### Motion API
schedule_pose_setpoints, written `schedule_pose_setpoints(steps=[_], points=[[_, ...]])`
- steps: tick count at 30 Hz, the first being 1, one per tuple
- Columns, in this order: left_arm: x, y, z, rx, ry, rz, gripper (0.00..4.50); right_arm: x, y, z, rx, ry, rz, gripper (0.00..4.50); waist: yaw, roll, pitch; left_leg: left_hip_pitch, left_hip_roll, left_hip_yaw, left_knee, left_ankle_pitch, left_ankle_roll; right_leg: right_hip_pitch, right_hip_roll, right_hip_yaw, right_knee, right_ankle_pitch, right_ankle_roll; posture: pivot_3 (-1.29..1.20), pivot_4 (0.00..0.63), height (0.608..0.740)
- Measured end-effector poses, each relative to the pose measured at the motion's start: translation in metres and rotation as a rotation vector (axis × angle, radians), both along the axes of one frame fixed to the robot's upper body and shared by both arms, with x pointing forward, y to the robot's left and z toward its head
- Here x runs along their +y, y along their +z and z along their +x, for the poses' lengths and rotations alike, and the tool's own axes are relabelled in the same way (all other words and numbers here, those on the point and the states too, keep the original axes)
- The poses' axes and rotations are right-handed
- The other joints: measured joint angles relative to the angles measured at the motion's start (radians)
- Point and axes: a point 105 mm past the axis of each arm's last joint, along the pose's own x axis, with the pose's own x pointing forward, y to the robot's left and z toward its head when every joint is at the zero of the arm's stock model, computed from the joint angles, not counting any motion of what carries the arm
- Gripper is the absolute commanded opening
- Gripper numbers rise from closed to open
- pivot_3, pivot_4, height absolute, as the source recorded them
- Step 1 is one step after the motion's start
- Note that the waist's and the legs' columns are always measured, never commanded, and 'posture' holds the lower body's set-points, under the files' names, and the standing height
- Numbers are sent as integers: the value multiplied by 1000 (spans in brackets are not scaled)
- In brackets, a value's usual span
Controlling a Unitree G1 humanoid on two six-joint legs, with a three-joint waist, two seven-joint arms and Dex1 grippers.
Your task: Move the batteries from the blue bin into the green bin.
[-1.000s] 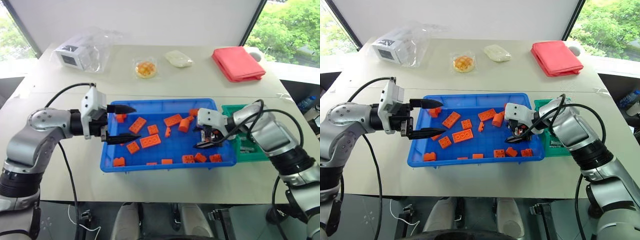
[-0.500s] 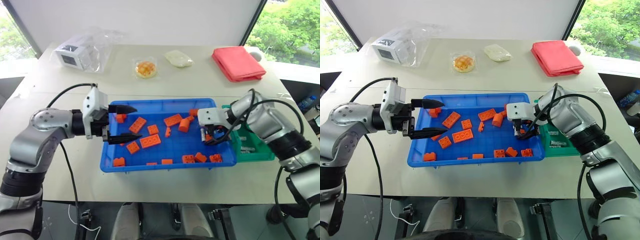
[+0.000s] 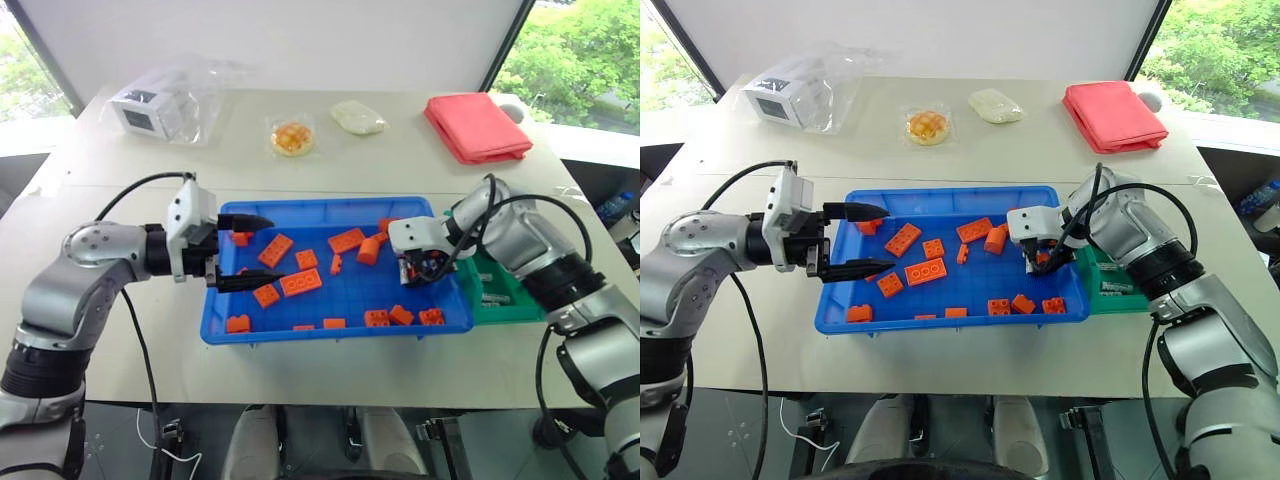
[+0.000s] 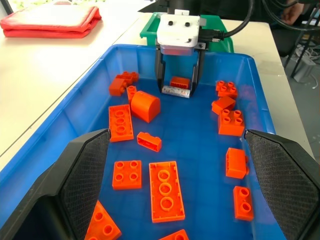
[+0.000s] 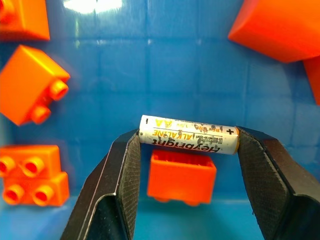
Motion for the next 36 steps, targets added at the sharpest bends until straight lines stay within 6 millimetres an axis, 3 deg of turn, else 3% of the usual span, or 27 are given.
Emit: schedule_pose_setpoints(steps=[5,9,13,15,18,22,23,30,36], points=[[1,1,2,2,-1,-2,4500,3,9,-7,14,-69,93,2235,1,1,0,0,0,0,0,0,0,0,0,0,0,0,0,0,150,734],[0,6,3,-15,-12,-2,4500,0,53,-12,-41,-175,262,2235,2,2,1,-1,0,0,0,0,0,-1,0,0,0,0,0,0,150,734],[-2,0,4,14,-28,-3,4500,-35,99,-17,-130,-377,395,2235,7,2,1,-1,0,0,0,0,0,-1,-1,0,0,-1,-2,0,150,734],[-1,-2,6,22,-27,-9,4500,-60,110,-23,-178,-472,404,2235,9,2,1,-1,0,0,0,0,0,-1,-1,0,-1,-1,-3,0,150,734],[0,-4,8,27,-27,-11,4500,-94,98,-35,-175,-613,375,2235,6,2,1,-1,0,0,0,0,0,-1,-1,0,-1,-2,-3,0,150,734],[-1,-2,12,25,-27,-16,4500,-111,78,-42,-163,-714,376,4239,-5,2,1,0,0,1,0,0,0,-1,-1,2,0,-1,-2,0,150,734],[-1,-1,13,22,-33,-16,4500,-112,77,-41,-169,-724,384,4454,-6,3,1,0,0,2,0,0,0,-1,-1,2,0,-1,-2,0,150,734],[5,-3,16,44,-28,6,4500,-118,84,-38,-279,-628,481,4454,4,3,1,-1,0,0,0,0,0,-2,0,1,0,-1,0,0,150,734],[76,16,15,63,140,84,4500,-166,103,-71,-305,-536,461,4454,-2,3,2,-1,0,2,-1,-1,1,-2,0,1,-1,-2,0,0,150,734]])
